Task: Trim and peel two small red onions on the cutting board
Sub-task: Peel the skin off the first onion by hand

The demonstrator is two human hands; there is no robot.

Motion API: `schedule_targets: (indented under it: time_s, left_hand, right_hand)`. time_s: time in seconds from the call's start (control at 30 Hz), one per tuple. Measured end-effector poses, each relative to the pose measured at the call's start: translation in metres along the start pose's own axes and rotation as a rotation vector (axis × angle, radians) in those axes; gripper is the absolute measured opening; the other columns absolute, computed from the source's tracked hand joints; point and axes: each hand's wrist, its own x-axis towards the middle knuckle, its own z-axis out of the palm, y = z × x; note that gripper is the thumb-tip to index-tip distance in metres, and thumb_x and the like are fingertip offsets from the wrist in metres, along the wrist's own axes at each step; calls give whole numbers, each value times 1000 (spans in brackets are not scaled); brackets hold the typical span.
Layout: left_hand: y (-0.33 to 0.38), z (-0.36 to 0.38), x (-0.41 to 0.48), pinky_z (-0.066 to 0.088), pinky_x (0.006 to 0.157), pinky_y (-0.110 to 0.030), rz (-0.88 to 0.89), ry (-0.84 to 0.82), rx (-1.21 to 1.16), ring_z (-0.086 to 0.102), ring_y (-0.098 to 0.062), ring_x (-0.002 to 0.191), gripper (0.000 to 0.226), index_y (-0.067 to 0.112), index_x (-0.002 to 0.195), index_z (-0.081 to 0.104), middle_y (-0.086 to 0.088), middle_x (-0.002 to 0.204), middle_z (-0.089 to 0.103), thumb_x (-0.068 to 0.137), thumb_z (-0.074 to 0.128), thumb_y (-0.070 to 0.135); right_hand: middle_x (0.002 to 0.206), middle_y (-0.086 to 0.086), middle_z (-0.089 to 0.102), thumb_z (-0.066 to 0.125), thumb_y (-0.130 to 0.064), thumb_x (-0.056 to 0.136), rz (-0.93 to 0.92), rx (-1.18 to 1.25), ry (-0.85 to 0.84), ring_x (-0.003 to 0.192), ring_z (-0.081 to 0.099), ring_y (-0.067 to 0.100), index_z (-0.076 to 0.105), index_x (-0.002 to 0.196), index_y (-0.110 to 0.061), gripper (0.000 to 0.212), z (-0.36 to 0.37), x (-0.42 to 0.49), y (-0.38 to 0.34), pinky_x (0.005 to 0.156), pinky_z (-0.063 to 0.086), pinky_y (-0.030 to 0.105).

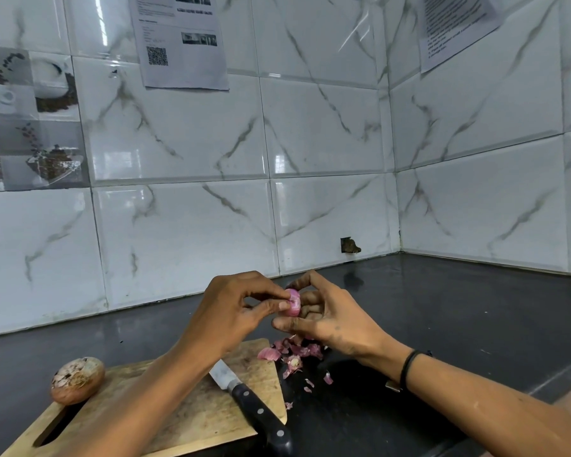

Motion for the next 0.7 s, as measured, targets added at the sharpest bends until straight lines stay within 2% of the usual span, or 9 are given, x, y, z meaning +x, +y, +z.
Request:
schedule_targets:
  time_s: [0.17, 0.3, 0.57, 0.63, 0.7]
  left_hand:
    - [0, 3, -1, 57, 76, -35, 31, 13, 116, 66, 3, 91, 21, 45, 100, 72, 30, 96, 68, 80, 68, 53]
    - [0, 6, -1, 57, 76, -33, 38, 24, 206, 64, 3, 91, 14, 43, 100, 72, 32, 104, 63, 87, 71, 45]
    - [-1, 7, -1, 58, 81, -35, -15, 22, 148, 63, 6, 97, 11, 42, 96, 70, 30, 104, 63, 90, 73, 33]
    - [-1, 6, -2, 56, 83, -34, -53, 29, 143, 63, 6, 98, 8, 44, 95, 68, 32, 103, 63, 92, 69, 37]
    - [-1, 6, -2, 54, 86, -33, -84, 29, 144, 62, 8, 100, 5, 44, 98, 67, 34, 104, 64, 96, 62, 43]
  right_hand:
    - [100, 11, 77, 89, -27, 77, 3, -23, -4, 94, 74, 31, 56, 112, -15, 50, -1, 0, -1, 87, 60, 51]
    - [98, 9, 77, 89, -29, 77, 1, -38, 8, 93, 75, 28, 57, 113, -16, 50, -1, 1, 0, 87, 61, 48]
    - [99, 9, 77, 82, -25, 85, -13, 24, 12, 85, 74, 22, 56, 117, -13, 44, -1, 2, 0, 85, 61, 48]
    - [99, 10, 76, 80, -27, 87, -13, 19, 4, 86, 73, 20, 55, 118, -15, 42, 0, 3, 2, 87, 61, 48]
    - [103, 14, 74, 79, -37, 87, -6, 0, -25, 92, 72, 24, 55, 122, -20, 46, 0, 4, 5, 91, 58, 48]
